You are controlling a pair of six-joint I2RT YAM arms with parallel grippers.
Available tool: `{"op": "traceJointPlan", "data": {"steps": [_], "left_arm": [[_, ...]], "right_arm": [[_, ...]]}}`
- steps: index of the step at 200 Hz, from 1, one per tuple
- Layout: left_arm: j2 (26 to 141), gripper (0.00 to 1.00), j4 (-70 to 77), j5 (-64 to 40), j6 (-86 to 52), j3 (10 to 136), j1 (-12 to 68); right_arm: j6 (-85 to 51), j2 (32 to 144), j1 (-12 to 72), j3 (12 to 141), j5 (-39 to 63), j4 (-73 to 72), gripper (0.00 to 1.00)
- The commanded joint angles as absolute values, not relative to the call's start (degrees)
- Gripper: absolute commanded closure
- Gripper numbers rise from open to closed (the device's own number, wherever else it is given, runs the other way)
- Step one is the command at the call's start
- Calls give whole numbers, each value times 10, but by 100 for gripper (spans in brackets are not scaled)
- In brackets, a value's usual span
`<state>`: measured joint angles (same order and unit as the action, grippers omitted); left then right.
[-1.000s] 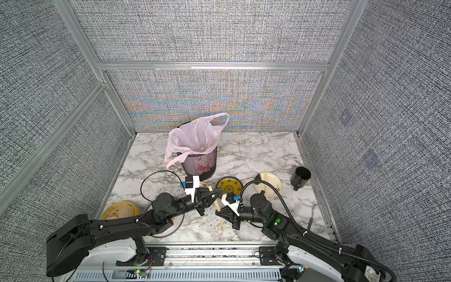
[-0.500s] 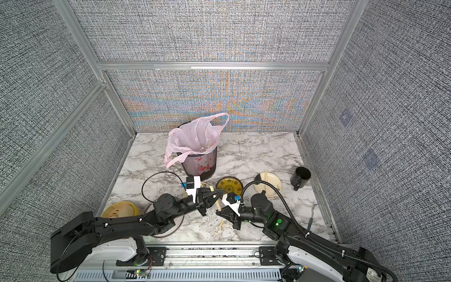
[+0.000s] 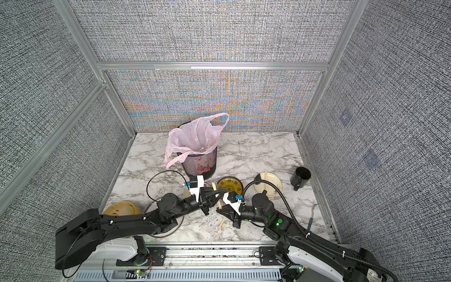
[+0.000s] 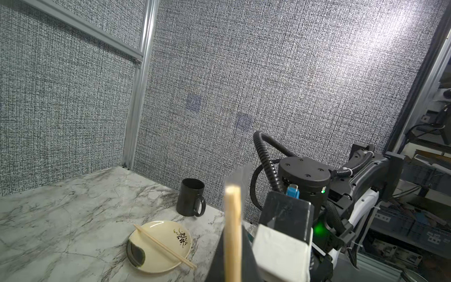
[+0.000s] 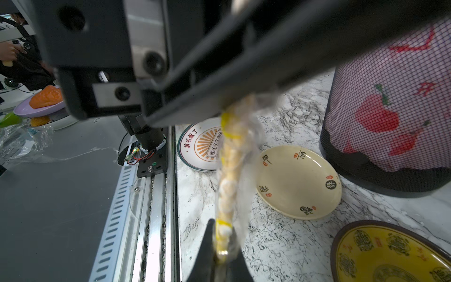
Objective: Remove the packaging of disposable chopsticks
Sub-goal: Remove the packet bag from the disposable chopsticks.
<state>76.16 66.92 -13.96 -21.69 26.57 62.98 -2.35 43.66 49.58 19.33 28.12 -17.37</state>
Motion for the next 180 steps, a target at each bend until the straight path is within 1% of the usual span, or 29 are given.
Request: {"op": "traceJointPlan", "data": {"steps": [1,43,63,92,110,124,131,145,163,172,180], "left_arm": [[778,93,525,-190,-207,260,636],[755,93,516,-175,-200,244,637],[769,93,523,-194,-207,248,643],[781,92,533,-183,-207,240,648],[756,93,497,-170,-197,246,648],[742,93,495,-177,-198,244,648],[738,92,495,-182,-199,246,648],[731,88,485,-184,-198,255,648],[720,88,480,-183,-201,270,647],[717,88,496,-198,-204,275,648],[716,84,506,-213,-207,283,648]], "right_arm": [[-12,425,497,217,305,-346,100],[-3,414,497,231,298,-324,100],[-1,416,497,238,296,-319,100],[-4,412,497,240,297,-319,100],[-4,411,497,238,297,-314,100],[-4,411,497,234,294,-315,100],[-6,411,497,230,293,-316,100],[-12,415,497,223,294,-316,100],[-16,427,500,219,327,-277,100],[-21,432,506,208,326,-267,100],[-24,433,507,195,317,-270,100]]}}
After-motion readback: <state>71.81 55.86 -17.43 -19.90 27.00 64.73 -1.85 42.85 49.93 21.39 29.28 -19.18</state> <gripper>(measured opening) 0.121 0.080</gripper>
